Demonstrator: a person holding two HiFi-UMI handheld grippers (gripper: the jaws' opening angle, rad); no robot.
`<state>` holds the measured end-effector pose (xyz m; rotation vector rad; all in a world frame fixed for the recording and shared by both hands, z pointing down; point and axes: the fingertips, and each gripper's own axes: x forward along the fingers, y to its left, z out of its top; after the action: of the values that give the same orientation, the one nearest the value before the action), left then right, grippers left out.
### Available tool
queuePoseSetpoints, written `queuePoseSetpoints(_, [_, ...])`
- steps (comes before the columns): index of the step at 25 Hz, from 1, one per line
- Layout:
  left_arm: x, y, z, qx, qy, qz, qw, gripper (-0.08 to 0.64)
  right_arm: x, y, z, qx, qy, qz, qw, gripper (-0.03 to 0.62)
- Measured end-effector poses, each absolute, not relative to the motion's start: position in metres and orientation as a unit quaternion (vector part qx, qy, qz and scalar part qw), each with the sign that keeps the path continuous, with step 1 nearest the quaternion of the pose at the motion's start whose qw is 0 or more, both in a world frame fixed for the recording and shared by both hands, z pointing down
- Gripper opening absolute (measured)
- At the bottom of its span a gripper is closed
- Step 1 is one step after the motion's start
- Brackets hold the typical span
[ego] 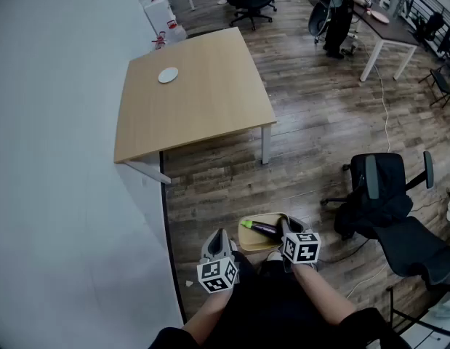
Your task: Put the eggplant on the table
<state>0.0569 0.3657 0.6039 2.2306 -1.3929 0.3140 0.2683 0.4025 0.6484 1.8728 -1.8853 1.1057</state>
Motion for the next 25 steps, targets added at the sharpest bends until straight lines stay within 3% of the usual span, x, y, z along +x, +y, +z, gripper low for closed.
queuePoseSetpoints(25, [-0.095, 0.259, 0.575, 0.837, -0.492, 0.048, 0.236, 0.020, 0.119, 0.278, 0.635, 0.659, -0.642, 0.371, 0.126, 0.064])
